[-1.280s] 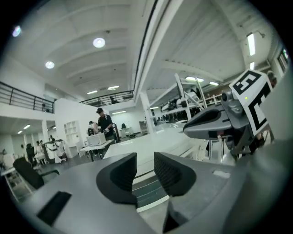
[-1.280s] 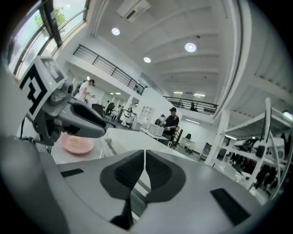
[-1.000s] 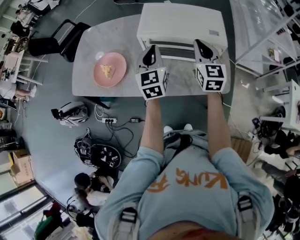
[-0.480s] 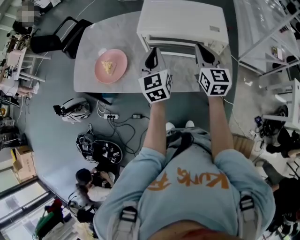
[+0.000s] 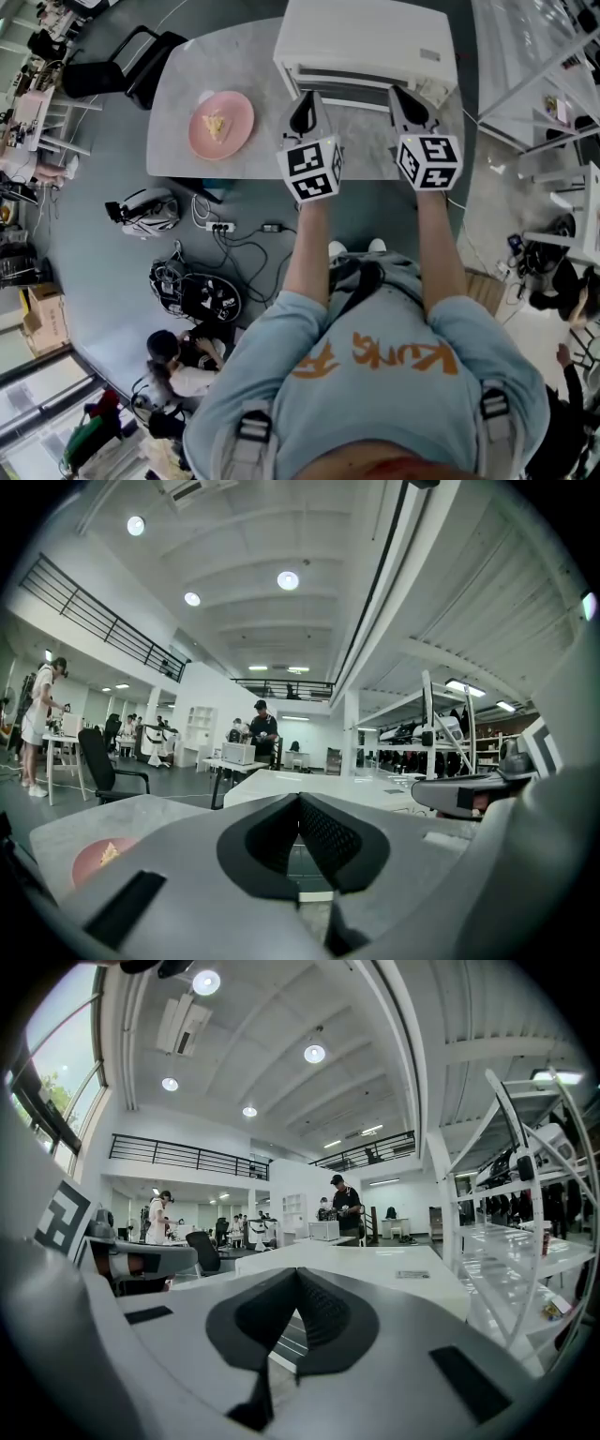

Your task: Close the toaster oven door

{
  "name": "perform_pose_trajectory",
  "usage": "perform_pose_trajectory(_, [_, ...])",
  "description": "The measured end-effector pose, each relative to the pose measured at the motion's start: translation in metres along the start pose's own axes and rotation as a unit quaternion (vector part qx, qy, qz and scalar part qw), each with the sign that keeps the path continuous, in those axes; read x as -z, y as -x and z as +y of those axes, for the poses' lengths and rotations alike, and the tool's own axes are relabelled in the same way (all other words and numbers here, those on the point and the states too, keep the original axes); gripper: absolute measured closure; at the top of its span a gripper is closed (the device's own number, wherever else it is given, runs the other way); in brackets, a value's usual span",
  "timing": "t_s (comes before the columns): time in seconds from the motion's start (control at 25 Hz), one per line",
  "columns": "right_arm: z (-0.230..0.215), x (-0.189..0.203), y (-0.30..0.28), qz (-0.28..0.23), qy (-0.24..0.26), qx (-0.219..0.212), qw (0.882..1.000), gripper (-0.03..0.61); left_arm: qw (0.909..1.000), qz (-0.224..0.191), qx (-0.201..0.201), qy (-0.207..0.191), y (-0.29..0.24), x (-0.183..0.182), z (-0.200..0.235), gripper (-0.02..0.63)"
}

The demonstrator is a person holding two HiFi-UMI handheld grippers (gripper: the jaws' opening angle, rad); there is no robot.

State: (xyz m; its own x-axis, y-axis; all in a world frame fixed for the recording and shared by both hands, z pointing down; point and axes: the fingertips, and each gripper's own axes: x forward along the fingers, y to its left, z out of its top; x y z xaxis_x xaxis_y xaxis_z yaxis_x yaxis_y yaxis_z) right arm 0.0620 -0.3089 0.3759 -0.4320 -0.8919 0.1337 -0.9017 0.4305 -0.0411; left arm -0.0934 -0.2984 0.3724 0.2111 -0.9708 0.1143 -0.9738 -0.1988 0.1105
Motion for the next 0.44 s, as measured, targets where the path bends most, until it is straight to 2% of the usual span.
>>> perform_pose_trajectory(0.44, [0.0058, -0.0003, 0.0014, 0.005, 0.005, -0.005, 1.000, 0.581, 1.0000, 0.007, 0.000, 0.004, 0.0023, 0.0077, 0.0014, 0.612])
